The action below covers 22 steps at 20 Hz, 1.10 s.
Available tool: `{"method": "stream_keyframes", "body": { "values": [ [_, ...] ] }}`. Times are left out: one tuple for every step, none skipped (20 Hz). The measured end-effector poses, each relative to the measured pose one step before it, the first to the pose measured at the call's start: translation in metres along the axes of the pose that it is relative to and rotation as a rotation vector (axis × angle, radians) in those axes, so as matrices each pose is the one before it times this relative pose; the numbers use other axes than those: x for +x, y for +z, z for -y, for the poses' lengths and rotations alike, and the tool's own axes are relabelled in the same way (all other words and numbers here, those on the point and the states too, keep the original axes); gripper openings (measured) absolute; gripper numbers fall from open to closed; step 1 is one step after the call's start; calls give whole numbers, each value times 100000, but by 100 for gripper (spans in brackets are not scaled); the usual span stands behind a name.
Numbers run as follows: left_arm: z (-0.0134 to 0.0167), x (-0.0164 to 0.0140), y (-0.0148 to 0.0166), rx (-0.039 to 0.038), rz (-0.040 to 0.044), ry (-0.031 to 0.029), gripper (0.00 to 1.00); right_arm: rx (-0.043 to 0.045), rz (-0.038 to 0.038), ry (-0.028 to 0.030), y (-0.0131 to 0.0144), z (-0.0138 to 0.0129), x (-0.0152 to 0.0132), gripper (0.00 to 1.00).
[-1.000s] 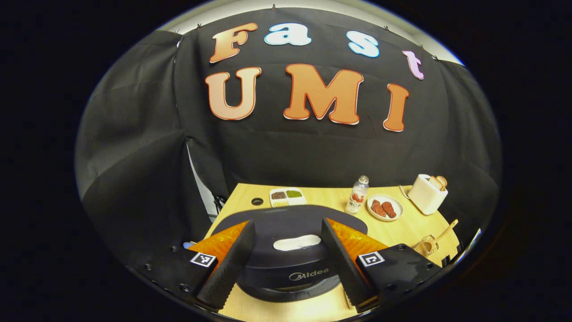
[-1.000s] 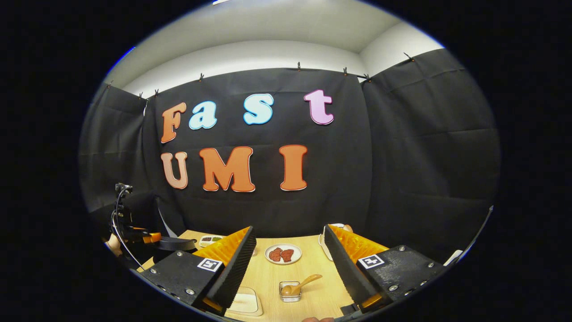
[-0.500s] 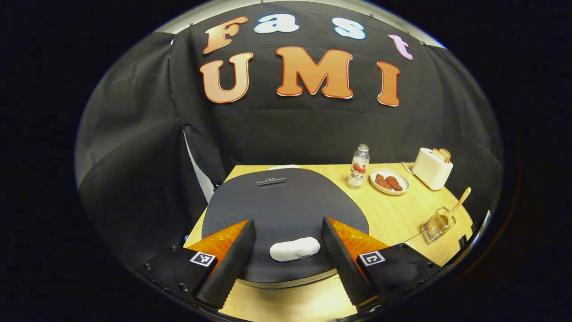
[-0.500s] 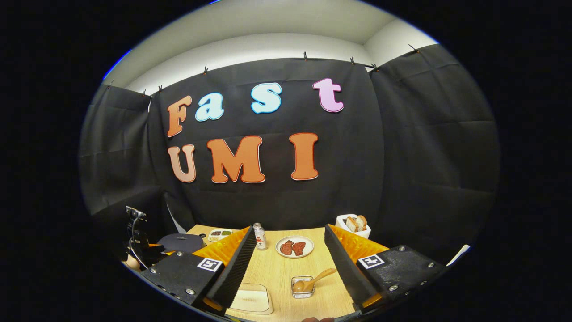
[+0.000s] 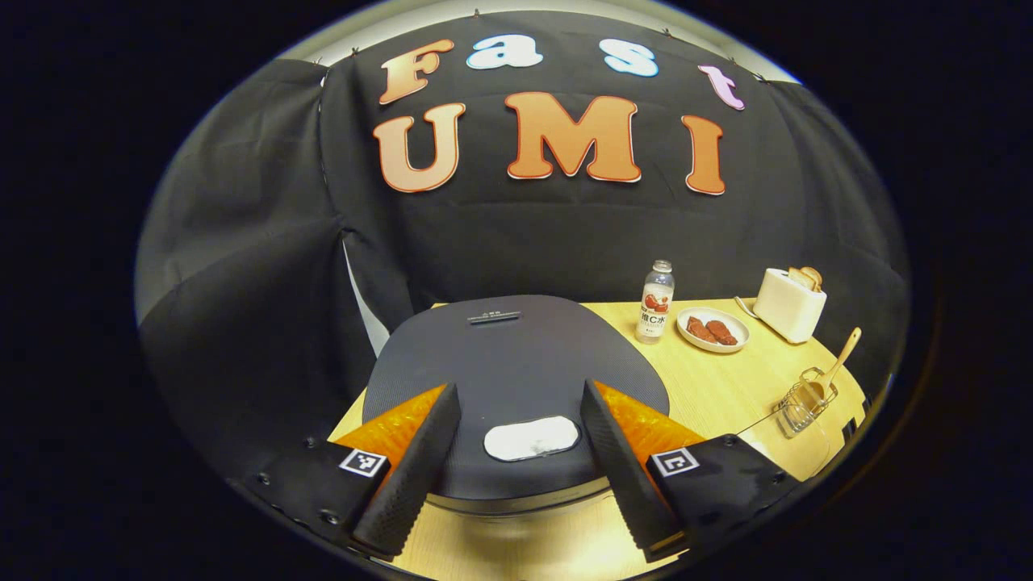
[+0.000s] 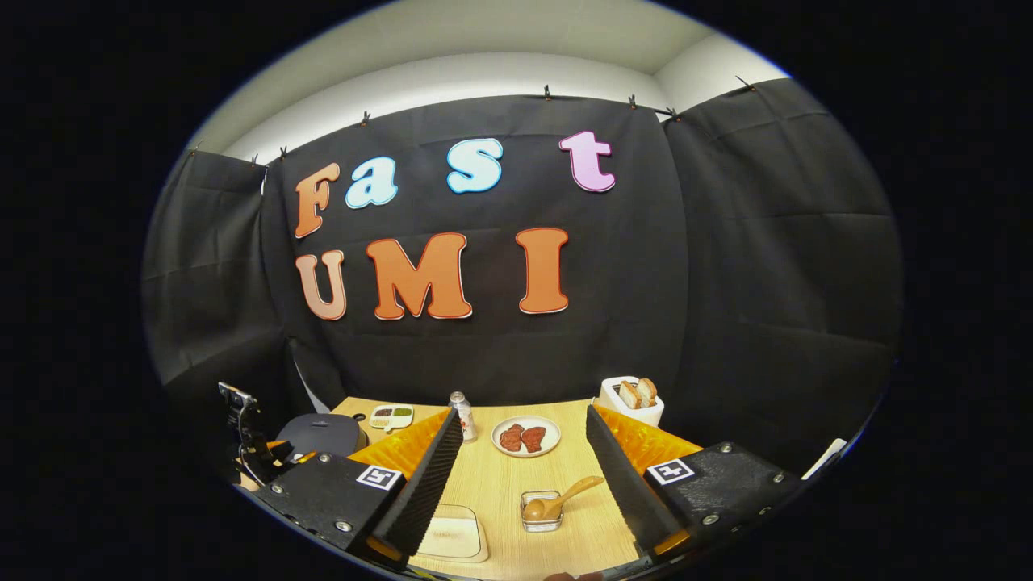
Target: Close the left gripper, press the button to open the rice cooker; take a wooden spoon from the chopstick holder with the right hand, scoop a spoonful of rice and pour it into the rice cooker, then put the wooden spoon back into the chopstick holder.
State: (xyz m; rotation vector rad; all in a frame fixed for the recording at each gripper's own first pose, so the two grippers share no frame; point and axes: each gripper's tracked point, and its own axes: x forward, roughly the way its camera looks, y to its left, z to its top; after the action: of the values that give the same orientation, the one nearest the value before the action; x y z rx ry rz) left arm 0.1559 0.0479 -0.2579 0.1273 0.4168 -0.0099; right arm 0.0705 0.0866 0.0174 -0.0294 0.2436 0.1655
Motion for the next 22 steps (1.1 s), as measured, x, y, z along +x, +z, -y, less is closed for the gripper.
{"method": "stream_keyframes", "body": {
  "values": [
    [-5,112,33,2087,-880,-169,100,-333,-250,-611,-236,231,-95,95],
    [-71,58,432,-737,443,55,100,-121,-223,-426,-215,321,-240,95],
    [-14,-66,-173,-1910,-786,-31,100,183,292,-252,91,187,-147,95],
    [50,-63,361,-1178,-28,-424,100,90,387,-338,99,198,-162,95],
    [-54,-94,-104,163,-2244,-270,100,-113,478,-431,109,364,-111,95],
    [-293,-249,59,-172,-2530,926,100,-147,722,-569,259,391,-82,95],
    [-496,-434,281,-714,-1780,1261,100,-65,790,-589,250,395,-11,95],
    [-471,-678,1111,-1305,1636,1077,100,89,907,-492,359,363,-93,95],
    [-361,-699,1430,-1859,2709,101,99,320,934,-424,396,322,44,95],
    [-373,-927,2003,-1820,2440,-295,100,361,696,-402,260,324,-42,95],
    [-250,-662,1581,-978,1724,-375,100,405,471,-356,159,317,67,95],
    [-381,-724,1987,99,2032,-193,98,299,244,-224,165,248,77,95],
    [-517,-967,2244,749,2671,-86,100,302,456,-149,316,164,39,95],
    [-410,-992,2529,709,3538,-187,98,16,519,-33,184,119,33,95],
    [-336,-999,2511,665,3227,-339,100,-301,578,94,277,118,70,95],
    [-380,-1130,2313,586,2473,-301,100,-583,715,-180,337,139,24,95],
    [-468,-1115,1879,504,588,421,98,-629,961,-198,447,58,74,95],
    [-547,-980,1852,138,2508,663,98,-526,841,-133,383,81,92,95],
    [-530,-965,2056,-26,2326,536,98,-106,747,-123,336,-23,153,95],
    [-439,-1112,2127,56,2892,626,98,63,586,316,380,-145,0,95],
    [-572,-1206,2113,-153,3470,1056,98,26,267,617,351,-246,81,95],
    [-298,-1085,1927,-607,3861,423,98,-157,527,332,356,-86,-49,95]
  ]
}}
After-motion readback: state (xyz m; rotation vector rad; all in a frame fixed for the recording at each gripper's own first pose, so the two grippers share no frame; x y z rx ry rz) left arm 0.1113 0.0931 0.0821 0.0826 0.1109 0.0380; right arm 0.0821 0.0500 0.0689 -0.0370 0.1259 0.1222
